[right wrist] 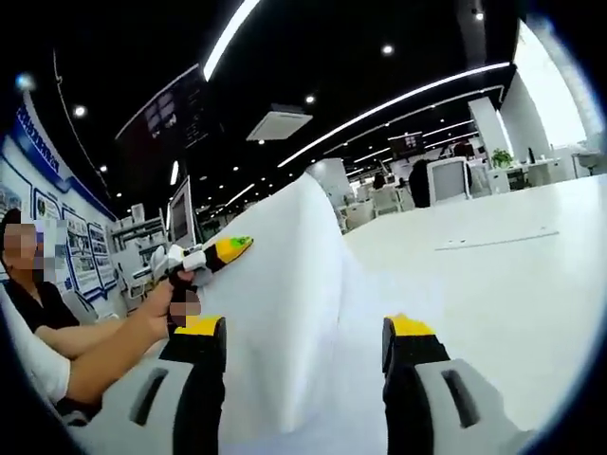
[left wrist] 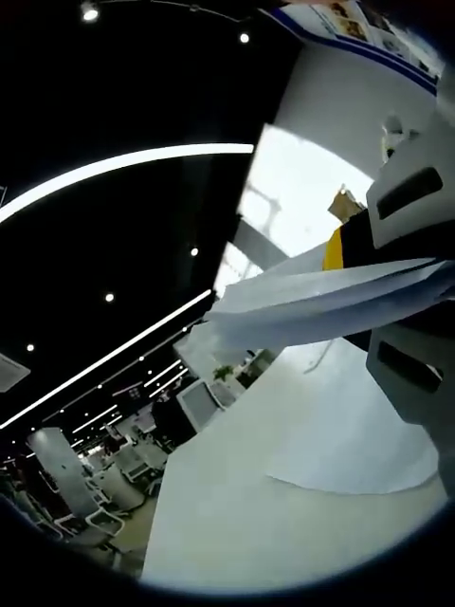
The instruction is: Organize the stack of printing papers by aligning and flattening the scattered papers on the table
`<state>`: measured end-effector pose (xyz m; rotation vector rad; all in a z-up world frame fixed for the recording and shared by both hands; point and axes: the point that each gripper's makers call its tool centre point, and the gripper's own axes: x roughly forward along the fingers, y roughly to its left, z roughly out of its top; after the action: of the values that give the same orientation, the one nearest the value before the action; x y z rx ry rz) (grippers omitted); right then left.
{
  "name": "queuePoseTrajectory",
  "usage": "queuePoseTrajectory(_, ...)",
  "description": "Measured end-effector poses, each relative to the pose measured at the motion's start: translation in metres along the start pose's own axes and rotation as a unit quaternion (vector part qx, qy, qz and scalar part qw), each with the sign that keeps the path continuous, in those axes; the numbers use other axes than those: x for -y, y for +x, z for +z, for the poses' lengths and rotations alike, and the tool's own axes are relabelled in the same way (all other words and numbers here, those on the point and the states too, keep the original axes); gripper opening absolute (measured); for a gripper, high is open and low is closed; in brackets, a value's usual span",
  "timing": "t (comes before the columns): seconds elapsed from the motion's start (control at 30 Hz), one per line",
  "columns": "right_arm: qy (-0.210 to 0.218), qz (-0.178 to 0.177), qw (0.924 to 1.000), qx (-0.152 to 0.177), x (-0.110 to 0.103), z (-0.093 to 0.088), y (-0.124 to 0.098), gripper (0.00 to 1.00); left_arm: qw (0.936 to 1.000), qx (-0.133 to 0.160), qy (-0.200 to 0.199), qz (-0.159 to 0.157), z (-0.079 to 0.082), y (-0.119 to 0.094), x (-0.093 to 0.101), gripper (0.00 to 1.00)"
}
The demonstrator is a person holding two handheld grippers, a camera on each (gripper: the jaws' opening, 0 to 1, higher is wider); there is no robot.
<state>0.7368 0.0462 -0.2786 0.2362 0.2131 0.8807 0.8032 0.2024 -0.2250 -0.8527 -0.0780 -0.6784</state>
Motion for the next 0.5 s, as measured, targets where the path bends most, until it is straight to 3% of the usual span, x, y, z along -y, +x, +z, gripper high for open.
queuePoseTrajectory(0.1, -0.021, -0.033, 0.9990, 0.020, 0.013, 0.011, -0.005, 0.63, 1.0000, 0.001, 0.000, -0.003, 0.000, 0.000, 0.002, 0.06)
queuePoseTrajectory(0.23, -0.013, -0.054, 0.9977, 0.039, 0.026, 0.020, -0.013, 0.63, 0.9999, 0.003, 0.002, -0.011, 0.000, -0.001, 0.007, 0.06)
queuePoseTrajectory(0.37, -0.028, -0.065, 0.9969, 0.034, 0.029, 0.018, -0.011, 0.65, 0.9998, 0.005, 0.003, -0.018, 0.002, 0.000, 0.009, 0.06)
queuePoseTrajectory(0.5, -0.040, -0.065, 0.9971, -0.001, 0.026, 0.002, -0.003, 0.65, 0.9996, 0.008, 0.004, -0.026, 0.004, 0.000, 0.012, 0.06)
